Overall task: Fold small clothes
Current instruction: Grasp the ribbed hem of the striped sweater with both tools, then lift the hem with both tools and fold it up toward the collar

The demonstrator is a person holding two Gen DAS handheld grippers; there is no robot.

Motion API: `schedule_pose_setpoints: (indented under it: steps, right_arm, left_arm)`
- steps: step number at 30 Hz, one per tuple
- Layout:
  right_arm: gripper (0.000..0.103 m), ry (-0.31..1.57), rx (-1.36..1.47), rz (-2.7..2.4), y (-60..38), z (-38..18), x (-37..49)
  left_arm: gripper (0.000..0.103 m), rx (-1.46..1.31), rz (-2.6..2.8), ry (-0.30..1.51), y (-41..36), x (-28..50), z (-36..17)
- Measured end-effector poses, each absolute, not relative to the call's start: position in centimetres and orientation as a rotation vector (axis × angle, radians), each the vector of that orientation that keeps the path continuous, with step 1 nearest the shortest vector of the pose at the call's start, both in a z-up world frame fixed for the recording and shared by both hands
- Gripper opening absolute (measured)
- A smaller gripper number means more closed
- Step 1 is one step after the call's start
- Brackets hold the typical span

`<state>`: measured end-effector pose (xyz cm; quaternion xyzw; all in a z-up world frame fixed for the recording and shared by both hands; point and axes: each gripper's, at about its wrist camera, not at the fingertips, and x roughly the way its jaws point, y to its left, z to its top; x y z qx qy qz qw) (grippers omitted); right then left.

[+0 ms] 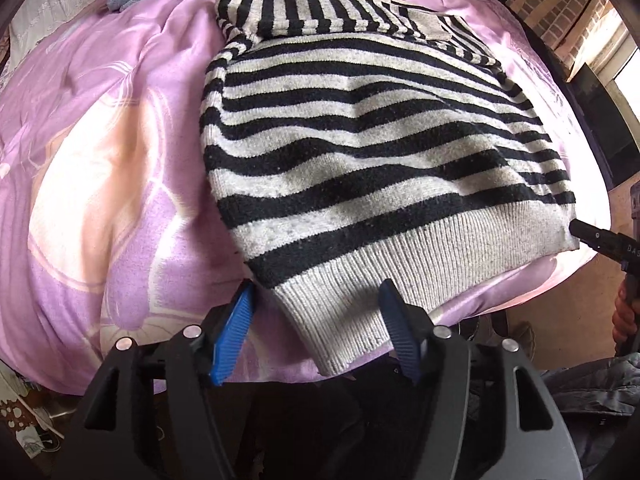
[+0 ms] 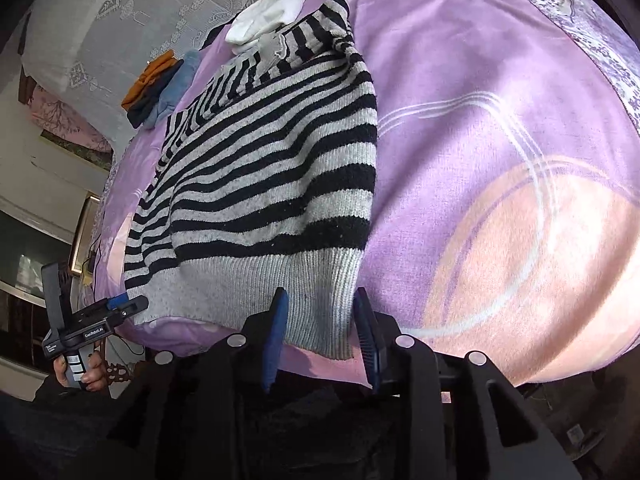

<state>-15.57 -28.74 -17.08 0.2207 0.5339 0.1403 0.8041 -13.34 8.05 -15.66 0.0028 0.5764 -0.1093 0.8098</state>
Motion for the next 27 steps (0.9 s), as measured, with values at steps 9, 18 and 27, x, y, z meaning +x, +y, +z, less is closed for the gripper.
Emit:
schedule_pose_setpoints:
  steps: [9,18,27]
  right_arm:
    - [0.007,1.129,0.492,0.283,-29.1,-16.7,-16.0]
    - [0.012,1.138,0.589,0.25,-29.6,-17.9,-15.9]
    - [0.009,1.138,0.514,0.269,-29.0,-17.3,-15.5]
  left_arm:
    - [0.014,-0.105,-0.273,1.231,10.2,-13.3,-14.9]
    - [0.043,-0.139,-0.348,1.256,9.9,-12.8,-16.0]
    - [0.033,-0.161,-0.359,1.276,10.0,-11.6,-16.3]
